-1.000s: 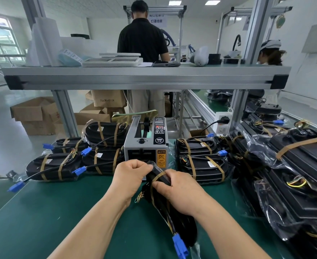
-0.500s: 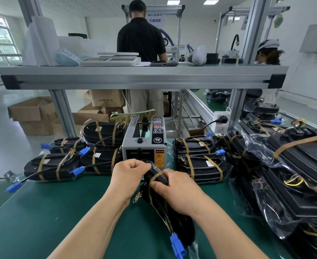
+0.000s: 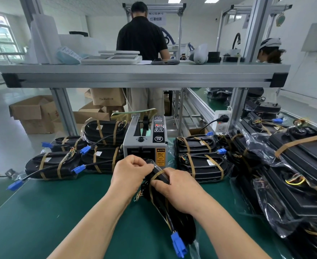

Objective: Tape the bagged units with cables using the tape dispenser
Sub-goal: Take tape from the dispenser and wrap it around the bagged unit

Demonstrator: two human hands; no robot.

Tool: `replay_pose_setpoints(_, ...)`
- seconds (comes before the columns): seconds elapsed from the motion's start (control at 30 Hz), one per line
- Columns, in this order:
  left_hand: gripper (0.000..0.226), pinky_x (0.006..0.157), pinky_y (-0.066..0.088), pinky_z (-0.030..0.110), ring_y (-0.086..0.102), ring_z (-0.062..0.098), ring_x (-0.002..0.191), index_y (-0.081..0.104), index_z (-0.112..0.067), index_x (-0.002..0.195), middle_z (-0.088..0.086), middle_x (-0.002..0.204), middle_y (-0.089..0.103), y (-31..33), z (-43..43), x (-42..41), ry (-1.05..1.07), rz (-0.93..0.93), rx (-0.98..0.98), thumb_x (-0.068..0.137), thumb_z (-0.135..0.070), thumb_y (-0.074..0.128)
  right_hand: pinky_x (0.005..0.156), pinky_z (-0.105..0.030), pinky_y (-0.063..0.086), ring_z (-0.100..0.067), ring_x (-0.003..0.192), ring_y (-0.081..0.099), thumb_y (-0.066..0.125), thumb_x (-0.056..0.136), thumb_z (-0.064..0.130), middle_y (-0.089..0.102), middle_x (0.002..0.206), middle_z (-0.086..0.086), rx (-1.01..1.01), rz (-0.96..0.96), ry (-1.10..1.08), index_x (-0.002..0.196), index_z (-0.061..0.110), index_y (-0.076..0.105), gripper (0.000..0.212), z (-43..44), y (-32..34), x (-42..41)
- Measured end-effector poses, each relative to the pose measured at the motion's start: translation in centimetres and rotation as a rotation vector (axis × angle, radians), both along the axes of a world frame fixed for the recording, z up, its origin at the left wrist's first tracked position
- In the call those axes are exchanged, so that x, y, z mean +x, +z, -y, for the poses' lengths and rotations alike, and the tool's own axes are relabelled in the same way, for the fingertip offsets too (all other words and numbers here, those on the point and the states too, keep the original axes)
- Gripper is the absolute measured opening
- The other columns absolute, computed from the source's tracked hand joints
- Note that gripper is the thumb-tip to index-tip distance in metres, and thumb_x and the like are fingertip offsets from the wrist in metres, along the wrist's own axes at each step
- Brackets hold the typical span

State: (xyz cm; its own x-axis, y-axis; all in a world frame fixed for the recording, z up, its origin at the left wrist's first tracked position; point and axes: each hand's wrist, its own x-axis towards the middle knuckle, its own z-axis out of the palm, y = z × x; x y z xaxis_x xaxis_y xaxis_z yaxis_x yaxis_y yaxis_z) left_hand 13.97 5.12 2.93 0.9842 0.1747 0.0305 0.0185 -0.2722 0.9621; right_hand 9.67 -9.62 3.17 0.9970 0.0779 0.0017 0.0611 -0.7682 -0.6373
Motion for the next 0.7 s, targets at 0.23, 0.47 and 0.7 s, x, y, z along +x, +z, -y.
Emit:
replay_pose_setpoints(0.23,0.027,0.056,0.052,0.027,0.063,0.013,0.064,0.067,-0.016,0.091,0.003,0.079,0.07,-1.0,0.7,-0.6,-0.08,-0.09,-0.201,0.074,-0.027,0.084,0.088,-0.039,0.052,-0.022,0.098,0.063,0.056,0.091,0.057,0.068,0.106,0.001,-0.012,0.011,0.004,0.115,0.024,0.06,0.041,-0.1,0.0,-0.2)
replay_pose_setpoints(0.47,0.015,0.038,0.043,0.016,0.052,-0.001,0.039,0.072,-0.015,0.072,-0.002,0.061,0.064,-1.1,0.0,0.2,-0.067,-0.211,-0.442,0.086,-0.021,0.075,0.085,-0.039,0.053,-0.018,0.092,0.063,0.055,0.092,0.056,0.067,0.1,0.004,-0.016,0.009,0.006,0.111,0.027,0.06,0.036,-0.2,0.2,-0.3)
replay_pose_setpoints(0.7,0.012,0.046,0.048,0.021,0.061,0.007,0.051,0.072,-0.017,0.078,-0.001,0.066,0.067,-1.9,0.5,-0.5,-0.074,-0.097,-0.365,0.083,-0.026,0.079,0.085,-0.036,0.053,-0.016,0.092,0.063,0.054,0.092,0.058,0.066,0.099,0.005,-0.018,-0.004,0.005,0.111,0.026,0.059,0.038,0.0,0.2,-0.2)
